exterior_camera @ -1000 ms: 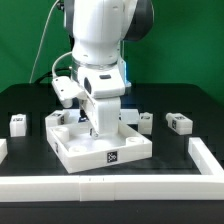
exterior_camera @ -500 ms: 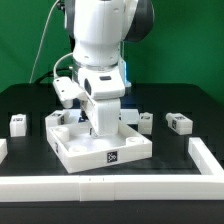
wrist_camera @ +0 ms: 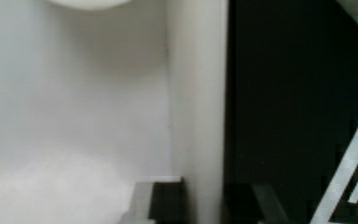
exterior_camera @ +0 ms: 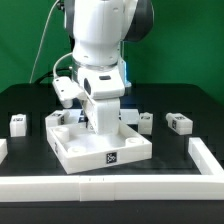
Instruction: Assemble one leg
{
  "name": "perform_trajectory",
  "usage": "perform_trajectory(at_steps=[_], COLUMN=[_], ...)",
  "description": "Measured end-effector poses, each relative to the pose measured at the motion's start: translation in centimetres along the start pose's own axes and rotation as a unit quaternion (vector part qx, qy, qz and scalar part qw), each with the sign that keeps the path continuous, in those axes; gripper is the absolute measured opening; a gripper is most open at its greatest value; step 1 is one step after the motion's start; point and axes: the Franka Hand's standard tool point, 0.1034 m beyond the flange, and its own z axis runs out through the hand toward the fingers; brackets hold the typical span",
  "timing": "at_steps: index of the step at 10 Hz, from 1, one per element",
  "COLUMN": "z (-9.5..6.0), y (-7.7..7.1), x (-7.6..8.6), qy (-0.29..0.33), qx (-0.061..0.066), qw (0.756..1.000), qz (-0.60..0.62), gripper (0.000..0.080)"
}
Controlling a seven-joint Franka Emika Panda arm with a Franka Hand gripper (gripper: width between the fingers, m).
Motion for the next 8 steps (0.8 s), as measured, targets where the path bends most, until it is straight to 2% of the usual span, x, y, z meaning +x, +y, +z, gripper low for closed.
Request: perform_trajectory(at_steps=[7,8], z=[-0.07,-0.35], y=[0.11,0.84], x=[0.0,0.11], qy=[0.0,-0.004], qx=[0.0,-0.004], qw=[1.0,0.999], qz=[0.008,0.047], gripper=[0.0077,0.0077])
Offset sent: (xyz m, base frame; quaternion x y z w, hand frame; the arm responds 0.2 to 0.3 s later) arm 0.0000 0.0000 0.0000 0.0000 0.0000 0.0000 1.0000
